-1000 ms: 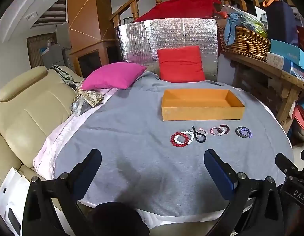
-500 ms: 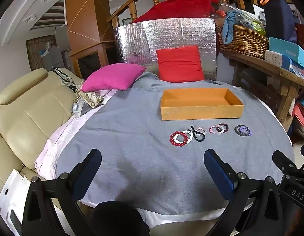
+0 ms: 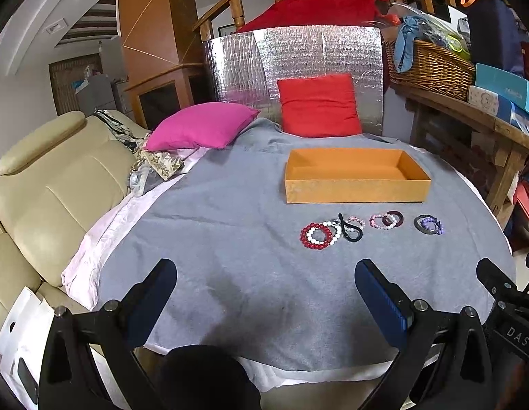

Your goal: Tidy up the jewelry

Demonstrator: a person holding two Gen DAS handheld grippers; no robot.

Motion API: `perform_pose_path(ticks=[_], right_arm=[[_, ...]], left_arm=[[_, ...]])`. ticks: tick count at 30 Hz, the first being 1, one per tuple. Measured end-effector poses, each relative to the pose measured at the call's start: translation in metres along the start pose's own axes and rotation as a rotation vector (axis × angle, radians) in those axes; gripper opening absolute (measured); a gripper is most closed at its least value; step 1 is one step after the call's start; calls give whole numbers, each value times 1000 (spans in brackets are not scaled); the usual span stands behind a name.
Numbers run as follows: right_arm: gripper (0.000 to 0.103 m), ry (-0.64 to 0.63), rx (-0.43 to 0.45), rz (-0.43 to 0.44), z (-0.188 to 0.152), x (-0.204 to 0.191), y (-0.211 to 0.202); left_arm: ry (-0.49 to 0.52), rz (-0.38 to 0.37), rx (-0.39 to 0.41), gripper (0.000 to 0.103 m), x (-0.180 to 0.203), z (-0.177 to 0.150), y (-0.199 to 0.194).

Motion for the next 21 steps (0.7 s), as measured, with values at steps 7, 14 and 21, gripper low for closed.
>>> perform_pose_path(ticks=[7, 14, 21], right_arm=[[103, 0, -7, 3, 3, 0, 8], [103, 3, -13, -1, 7, -2, 18], [103, 2, -26, -5, 5, -3, 20]], left_arm=[[-13, 2, 7, 103, -3, 3, 7], [-4, 21, -11, 103, -5, 3, 16], [-7, 11, -29, 103, -3, 0, 17]])
Point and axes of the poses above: each gripper's, at about its wrist camera, not at the fingertips, and y roughly the way its jaws point, x to its right, z to its top, the point moved 8 cm from there along y, roughly the way its jaws point, and after that the axes turned 6 degrees about -y, right-handed, at the moved point
